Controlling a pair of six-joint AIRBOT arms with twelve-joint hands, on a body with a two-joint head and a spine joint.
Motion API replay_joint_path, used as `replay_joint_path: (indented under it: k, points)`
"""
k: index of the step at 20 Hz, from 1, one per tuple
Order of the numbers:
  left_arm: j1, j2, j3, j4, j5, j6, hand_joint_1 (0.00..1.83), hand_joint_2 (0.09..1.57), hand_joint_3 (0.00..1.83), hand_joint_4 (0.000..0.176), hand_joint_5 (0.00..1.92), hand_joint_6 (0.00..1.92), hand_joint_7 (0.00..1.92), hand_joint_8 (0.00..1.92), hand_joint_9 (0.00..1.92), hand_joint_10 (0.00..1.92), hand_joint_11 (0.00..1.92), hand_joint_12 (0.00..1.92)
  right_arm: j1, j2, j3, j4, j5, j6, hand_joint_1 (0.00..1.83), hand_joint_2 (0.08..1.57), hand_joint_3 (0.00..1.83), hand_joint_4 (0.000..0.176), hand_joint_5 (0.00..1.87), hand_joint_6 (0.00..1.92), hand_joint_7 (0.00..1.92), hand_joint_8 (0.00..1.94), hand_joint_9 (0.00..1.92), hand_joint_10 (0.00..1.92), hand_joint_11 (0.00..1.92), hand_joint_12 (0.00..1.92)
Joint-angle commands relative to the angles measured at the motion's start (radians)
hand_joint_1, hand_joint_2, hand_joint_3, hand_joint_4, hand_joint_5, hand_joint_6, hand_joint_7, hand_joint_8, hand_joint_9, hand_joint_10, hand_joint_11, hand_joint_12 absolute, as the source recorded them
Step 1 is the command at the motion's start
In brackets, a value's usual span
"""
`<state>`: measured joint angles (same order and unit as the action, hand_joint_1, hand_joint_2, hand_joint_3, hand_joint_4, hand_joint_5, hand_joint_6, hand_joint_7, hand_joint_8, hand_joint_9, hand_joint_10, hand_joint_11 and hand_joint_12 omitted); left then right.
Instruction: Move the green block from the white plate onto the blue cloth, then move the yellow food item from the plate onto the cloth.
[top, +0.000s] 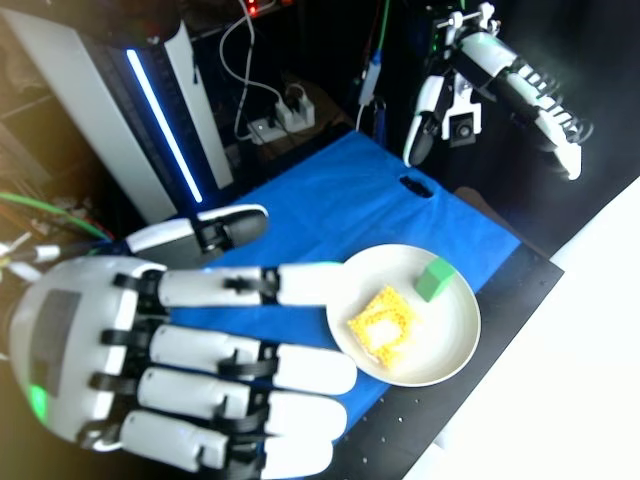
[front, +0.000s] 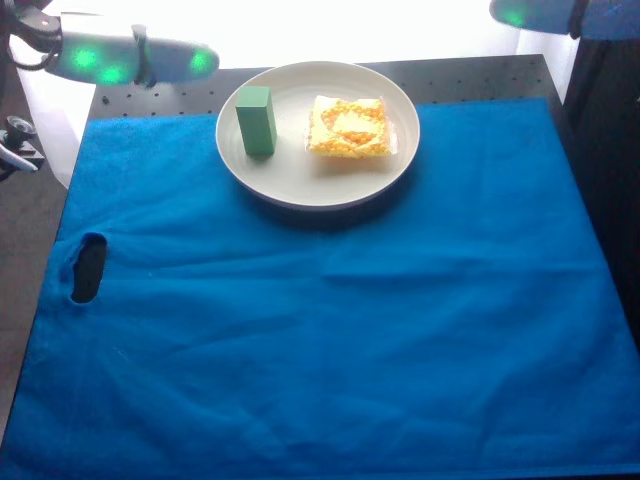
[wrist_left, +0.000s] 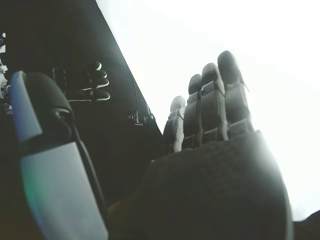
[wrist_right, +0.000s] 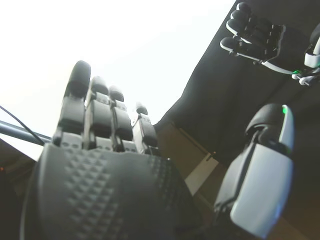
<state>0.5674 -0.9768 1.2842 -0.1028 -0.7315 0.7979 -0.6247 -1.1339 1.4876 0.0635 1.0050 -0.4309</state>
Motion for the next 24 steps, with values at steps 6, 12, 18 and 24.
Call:
replay_joint_path:
  k: [6, 12, 18, 24]
  points:
    - [-0.015, -0.003, 0.031, 0.057, -0.051, -0.066, 0.64, 0.89, 0.0, 0.04, 0.19, 0.0, 0.43, 0.0, 0.42, 0.0, 0.01, 0.93, 0.018, -0.019, 0.009, 0.021, 0.116, 0.005, 0.74, 0.78, 0.0, 0.0, 0.31, 0.0, 0.21, 0.0, 0.25, 0.0, 0.2, 0.16]
    - [-0.14, -0.032, 0.107, 0.313, 0.172, -0.218, 0.71, 0.81, 0.0, 0.04, 0.22, 0.0, 0.37, 0.0, 0.35, 0.0, 0.13, 0.9, 0.017, -0.04, 0.016, 0.019, 0.116, 0.005, 0.76, 0.74, 0.01, 0.037, 0.35, 0.01, 0.18, 0.0, 0.2, 0.0, 0.21, 0.32]
    - [-0.236, -0.065, 0.136, 0.456, 0.317, -0.223, 0.61, 0.85, 0.0, 0.035, 0.21, 0.01, 0.39, 0.0, 0.51, 0.01, 0.45, 0.34, 0.017, -0.057, 0.028, 0.011, 0.115, 0.005, 0.74, 0.75, 0.0, 0.044, 0.37, 0.0, 0.2, 0.0, 0.19, 0.01, 0.0, 0.74]
    - [-0.258, -0.139, 0.19, 0.551, 0.438, -0.223, 0.63, 0.78, 0.0, 0.062, 0.34, 0.01, 0.38, 0.01, 0.47, 0.0, 0.34, 0.43, 0.017, -0.075, 0.039, -0.002, 0.115, 0.005, 0.8, 0.75, 0.0, 0.0, 0.4, 0.0, 0.27, 0.0, 0.28, 0.0, 0.06, 0.7]
